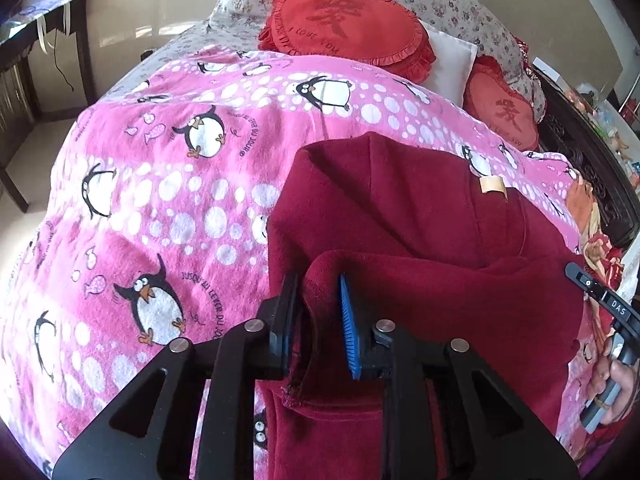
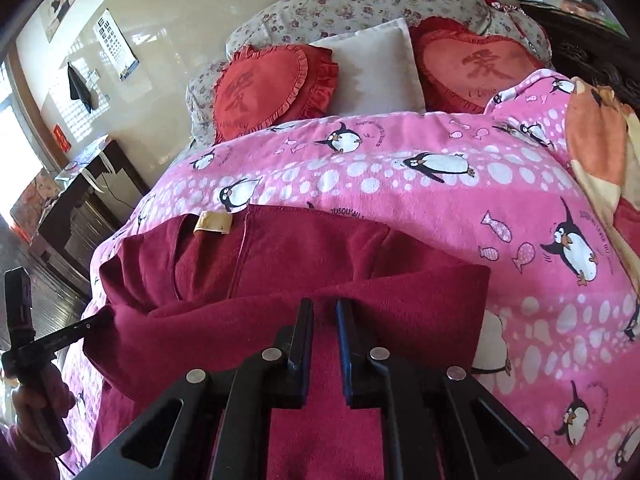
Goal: Fold small clothes
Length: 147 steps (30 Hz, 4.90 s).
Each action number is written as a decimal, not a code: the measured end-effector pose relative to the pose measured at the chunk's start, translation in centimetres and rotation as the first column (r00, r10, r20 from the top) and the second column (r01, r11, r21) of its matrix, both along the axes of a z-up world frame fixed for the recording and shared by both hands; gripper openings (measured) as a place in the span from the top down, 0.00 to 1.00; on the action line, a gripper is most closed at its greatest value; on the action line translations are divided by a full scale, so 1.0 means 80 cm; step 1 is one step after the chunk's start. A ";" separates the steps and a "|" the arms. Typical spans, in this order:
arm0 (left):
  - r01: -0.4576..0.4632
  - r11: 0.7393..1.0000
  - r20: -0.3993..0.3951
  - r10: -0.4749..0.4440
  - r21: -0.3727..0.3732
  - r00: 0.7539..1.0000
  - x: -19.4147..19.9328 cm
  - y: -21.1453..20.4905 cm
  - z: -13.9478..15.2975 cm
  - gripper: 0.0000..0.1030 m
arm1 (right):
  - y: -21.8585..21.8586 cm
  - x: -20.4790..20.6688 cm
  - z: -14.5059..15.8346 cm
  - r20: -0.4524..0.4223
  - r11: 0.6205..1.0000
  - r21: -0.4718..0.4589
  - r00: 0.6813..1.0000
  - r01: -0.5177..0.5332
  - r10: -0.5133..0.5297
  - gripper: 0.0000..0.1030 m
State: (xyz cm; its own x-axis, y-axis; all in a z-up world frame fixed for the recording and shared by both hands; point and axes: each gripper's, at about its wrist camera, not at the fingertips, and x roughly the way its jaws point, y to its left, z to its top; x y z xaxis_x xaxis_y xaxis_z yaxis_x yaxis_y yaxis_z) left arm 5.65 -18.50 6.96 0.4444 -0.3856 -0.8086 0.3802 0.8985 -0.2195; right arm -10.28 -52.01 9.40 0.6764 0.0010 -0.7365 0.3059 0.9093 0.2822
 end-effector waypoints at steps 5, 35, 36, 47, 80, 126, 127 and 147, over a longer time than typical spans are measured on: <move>0.009 1.000 0.096 -0.009 0.001 0.995 -0.028 0.003 0.026 0.43 | 0.009 -0.032 0.015 -0.015 0.999 -0.029 0.999 -0.029 0.029 0.87; 0.013 0.994 0.029 -0.016 0.111 0.999 -0.075 -0.014 -0.007 0.43 | 0.006 -0.085 -0.042 -0.139 0.997 -0.056 0.988 0.054 -0.062 0.86; 0.019 0.994 0.018 -0.021 0.105 1.000 -0.083 -0.009 -0.004 0.43 | 0.004 -0.089 -0.036 -0.149 0.996 -0.059 0.986 0.067 -0.076 0.86; 0.007 0.999 -0.095 -0.003 0.043 0.995 -0.169 0.051 -0.010 0.43 | 0.006 -0.161 -0.016 -0.118 0.994 0.066 0.990 0.085 -0.077 0.81; 0.020 0.997 -0.222 -0.002 0.079 0.975 -0.317 0.137 -0.042 0.43 | 0.081 -0.352 -0.009 -0.252 0.988 0.138 0.962 -0.075 0.108 0.56; 0.061 0.998 -0.286 -0.051 0.024 0.957 -0.333 0.135 -0.060 0.47 | 0.165 -0.340 -0.085 -0.095 0.834 0.491 0.936 -0.253 0.339 0.70; 0.069 0.997 -0.292 -0.058 0.029 0.955 -0.332 0.135 -0.059 0.62 | 0.165 -0.338 -0.087 -0.095 0.832 0.496 0.936 -0.250 0.338 0.73; 0.075 0.989 -0.060 -0.083 -0.129 0.995 -0.187 0.083 0.060 0.93 | 0.072 -0.199 0.020 0.144 0.943 0.272 0.977 -0.195 0.160 0.86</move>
